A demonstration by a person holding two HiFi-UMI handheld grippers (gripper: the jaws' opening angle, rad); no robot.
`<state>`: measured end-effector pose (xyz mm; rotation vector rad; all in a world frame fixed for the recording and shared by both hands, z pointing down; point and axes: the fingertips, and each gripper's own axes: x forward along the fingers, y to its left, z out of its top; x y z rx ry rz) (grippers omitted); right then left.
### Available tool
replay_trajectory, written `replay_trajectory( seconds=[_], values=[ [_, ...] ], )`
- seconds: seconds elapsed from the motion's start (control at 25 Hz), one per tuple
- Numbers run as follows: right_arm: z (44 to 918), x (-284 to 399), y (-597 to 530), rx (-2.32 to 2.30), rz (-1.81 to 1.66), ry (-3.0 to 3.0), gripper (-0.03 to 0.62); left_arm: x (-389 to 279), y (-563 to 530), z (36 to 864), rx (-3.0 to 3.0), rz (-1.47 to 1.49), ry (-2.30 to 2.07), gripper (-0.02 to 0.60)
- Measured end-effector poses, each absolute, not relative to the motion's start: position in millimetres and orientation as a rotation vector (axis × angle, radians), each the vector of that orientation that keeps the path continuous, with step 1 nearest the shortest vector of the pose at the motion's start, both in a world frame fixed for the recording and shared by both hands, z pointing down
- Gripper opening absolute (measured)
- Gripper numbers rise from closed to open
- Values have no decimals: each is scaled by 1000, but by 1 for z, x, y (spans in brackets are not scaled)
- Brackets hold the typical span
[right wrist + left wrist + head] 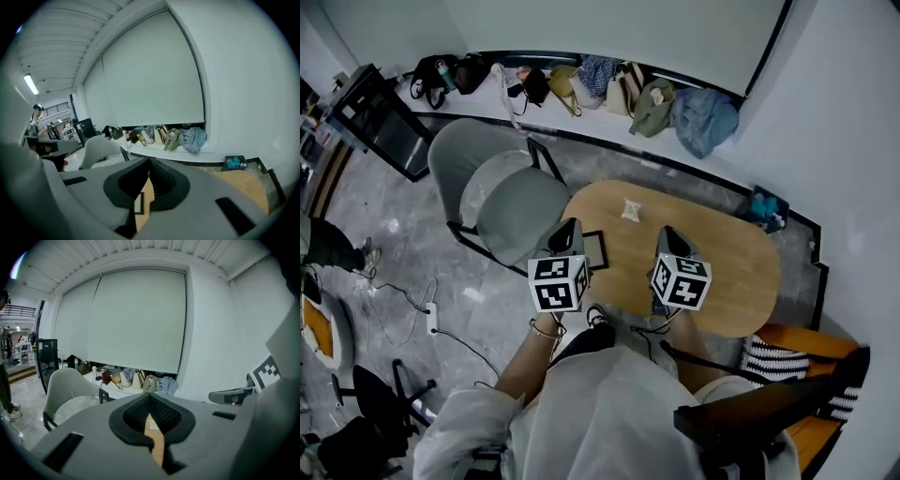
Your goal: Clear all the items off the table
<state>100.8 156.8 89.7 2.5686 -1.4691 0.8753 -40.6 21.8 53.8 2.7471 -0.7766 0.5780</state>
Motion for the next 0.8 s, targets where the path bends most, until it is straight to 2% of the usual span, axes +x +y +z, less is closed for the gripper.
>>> replay_trajectory(
  seconds=[0.4, 0.8],
  values=[
    [133, 158, 143, 2526, 961, -1401, 25, 21, -3, 110, 2667, 742, -744, 8],
    [155, 170, 112, 2329, 945, -1531, 25, 30, -2, 150, 2510, 772, -848, 8]
  ],
)
